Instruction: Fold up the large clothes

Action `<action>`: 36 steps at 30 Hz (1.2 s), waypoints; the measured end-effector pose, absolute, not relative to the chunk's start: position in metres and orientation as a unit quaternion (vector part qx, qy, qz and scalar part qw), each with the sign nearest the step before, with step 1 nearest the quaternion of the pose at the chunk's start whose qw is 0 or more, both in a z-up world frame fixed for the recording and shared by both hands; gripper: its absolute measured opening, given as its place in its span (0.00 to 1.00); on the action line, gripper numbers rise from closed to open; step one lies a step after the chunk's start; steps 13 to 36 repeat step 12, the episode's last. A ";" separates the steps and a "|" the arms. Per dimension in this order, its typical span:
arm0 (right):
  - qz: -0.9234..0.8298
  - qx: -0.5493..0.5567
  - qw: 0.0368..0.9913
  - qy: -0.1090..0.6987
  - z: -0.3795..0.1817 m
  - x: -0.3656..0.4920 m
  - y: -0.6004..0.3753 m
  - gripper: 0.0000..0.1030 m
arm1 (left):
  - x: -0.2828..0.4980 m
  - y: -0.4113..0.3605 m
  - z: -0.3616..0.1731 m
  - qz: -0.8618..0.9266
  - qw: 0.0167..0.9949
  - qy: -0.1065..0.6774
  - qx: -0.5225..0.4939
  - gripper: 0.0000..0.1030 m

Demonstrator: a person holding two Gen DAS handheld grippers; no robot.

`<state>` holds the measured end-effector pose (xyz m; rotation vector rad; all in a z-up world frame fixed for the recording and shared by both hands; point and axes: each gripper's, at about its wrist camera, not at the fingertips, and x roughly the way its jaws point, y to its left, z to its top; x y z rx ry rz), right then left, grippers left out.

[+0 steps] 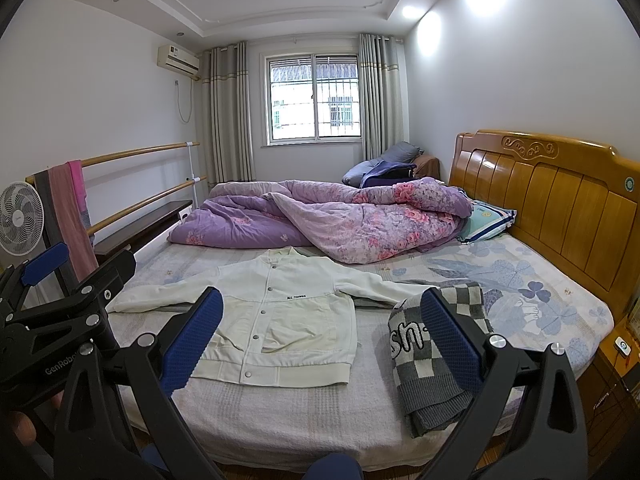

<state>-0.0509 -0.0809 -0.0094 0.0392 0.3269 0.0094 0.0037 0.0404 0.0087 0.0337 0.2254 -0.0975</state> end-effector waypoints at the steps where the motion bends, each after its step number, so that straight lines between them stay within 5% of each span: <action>1: 0.005 0.019 0.987 0.163 -0.010 -0.051 -0.081 0.93 | 0.004 0.040 0.009 -0.049 0.992 0.113 0.017 0.95; 36: 0.005 0.018 0.986 0.167 -0.016 -0.050 -0.083 0.93 | 0.003 0.040 -0.001 -0.050 0.992 0.117 0.017 0.95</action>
